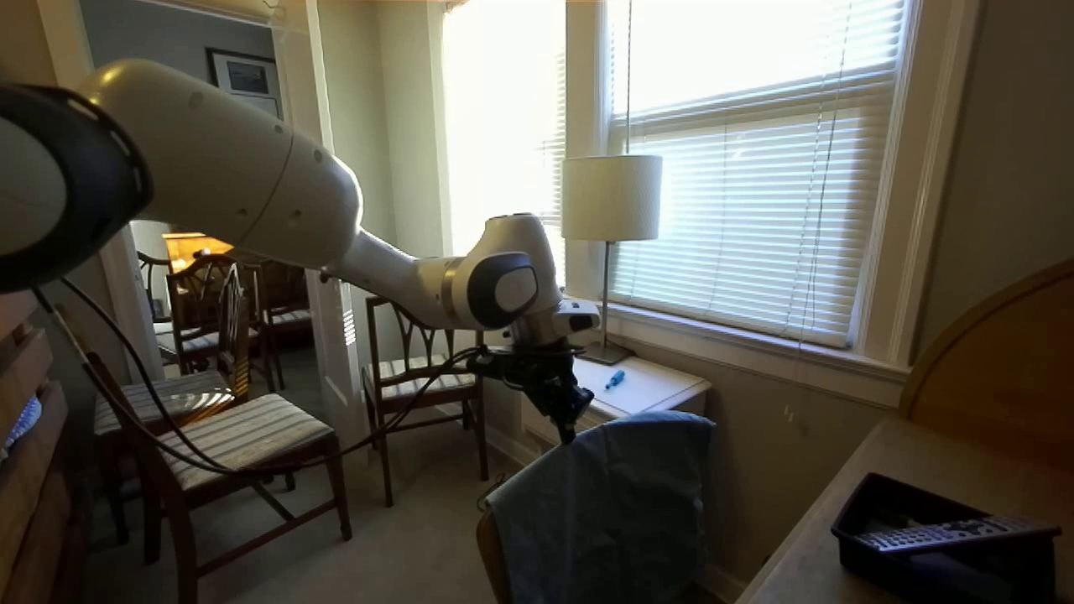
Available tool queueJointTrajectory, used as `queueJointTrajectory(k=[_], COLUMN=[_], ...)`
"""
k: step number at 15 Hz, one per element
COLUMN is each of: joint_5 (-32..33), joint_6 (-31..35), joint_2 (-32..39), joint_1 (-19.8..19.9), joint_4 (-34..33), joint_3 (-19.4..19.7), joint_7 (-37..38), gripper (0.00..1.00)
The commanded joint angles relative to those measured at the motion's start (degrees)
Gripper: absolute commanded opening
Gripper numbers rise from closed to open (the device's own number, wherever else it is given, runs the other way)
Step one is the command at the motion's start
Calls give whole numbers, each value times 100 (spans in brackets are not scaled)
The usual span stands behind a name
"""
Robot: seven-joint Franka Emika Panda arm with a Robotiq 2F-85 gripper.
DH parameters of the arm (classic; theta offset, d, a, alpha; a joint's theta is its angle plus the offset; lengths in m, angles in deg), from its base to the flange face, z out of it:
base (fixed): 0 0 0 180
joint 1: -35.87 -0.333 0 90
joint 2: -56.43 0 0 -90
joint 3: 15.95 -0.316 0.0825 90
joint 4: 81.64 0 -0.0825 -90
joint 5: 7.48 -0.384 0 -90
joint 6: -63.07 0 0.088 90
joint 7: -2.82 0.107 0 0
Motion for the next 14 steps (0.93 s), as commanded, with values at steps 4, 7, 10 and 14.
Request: queueJointTrajectory(k=[4,7,10,14], joint_5=[1,-13,3,32], joint_6=[129,399,787,1310], joint_2=[-37,-146,-274,-445], joint_1=[23,48,65,80], joint_4=[2,62,122,161], joint_3=[-25,-31,1,144], joint_7=[-115,-93,-45,98], gripper=[0,0,0,0])
